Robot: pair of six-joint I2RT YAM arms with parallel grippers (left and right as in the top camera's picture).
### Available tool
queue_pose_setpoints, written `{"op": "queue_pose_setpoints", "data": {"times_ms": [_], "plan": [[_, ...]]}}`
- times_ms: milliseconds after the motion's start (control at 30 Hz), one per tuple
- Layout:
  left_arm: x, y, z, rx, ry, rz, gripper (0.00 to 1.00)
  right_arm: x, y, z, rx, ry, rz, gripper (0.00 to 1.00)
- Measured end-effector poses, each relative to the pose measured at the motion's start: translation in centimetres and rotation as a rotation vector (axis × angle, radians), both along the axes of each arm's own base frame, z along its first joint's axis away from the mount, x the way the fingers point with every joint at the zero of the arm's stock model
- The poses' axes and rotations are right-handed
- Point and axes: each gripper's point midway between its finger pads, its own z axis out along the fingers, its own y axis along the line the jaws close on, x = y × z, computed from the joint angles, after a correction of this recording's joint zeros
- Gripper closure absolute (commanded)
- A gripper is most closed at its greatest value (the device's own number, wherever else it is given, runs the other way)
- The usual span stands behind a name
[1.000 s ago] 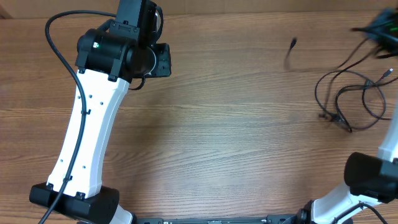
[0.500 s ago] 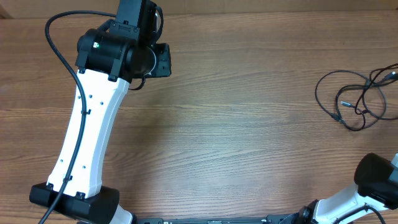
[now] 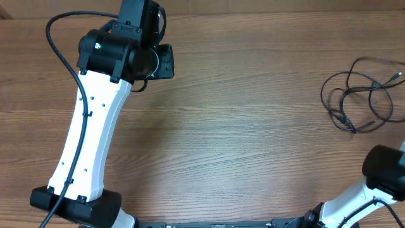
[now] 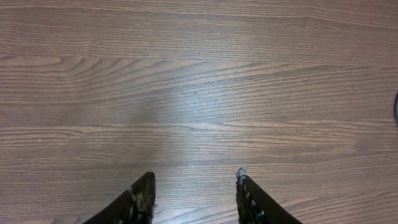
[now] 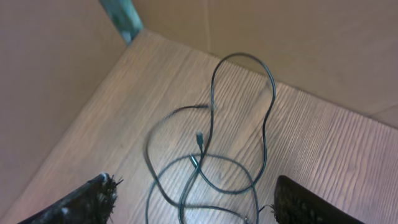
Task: Untangle cables
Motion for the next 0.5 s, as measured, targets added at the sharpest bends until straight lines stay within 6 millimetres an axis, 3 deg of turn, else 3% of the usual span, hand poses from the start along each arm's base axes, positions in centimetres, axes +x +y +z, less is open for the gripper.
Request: {"op": "queue_pose_setpoints", "data": {"times_ms": [200, 400, 500], "plan": [[0.0, 0.0, 0.0, 0.0, 0.0, 0.0, 0.57, 0.9, 1.8, -1.4, 0.103, -0.007, 0.08, 0.06], [0.1, 0.0, 0.0, -0.005, -0.002, 0.007, 0.36, 1.0, 6.6, -3.3, 0.298, 0.032, 0.273, 0.0], [0.6, -0.2, 0.3, -0.017, -0.025, 0.015, 0.24, 1.7, 10.5, -3.7, 0.368, 0.056, 0.477, 0.0]]}}
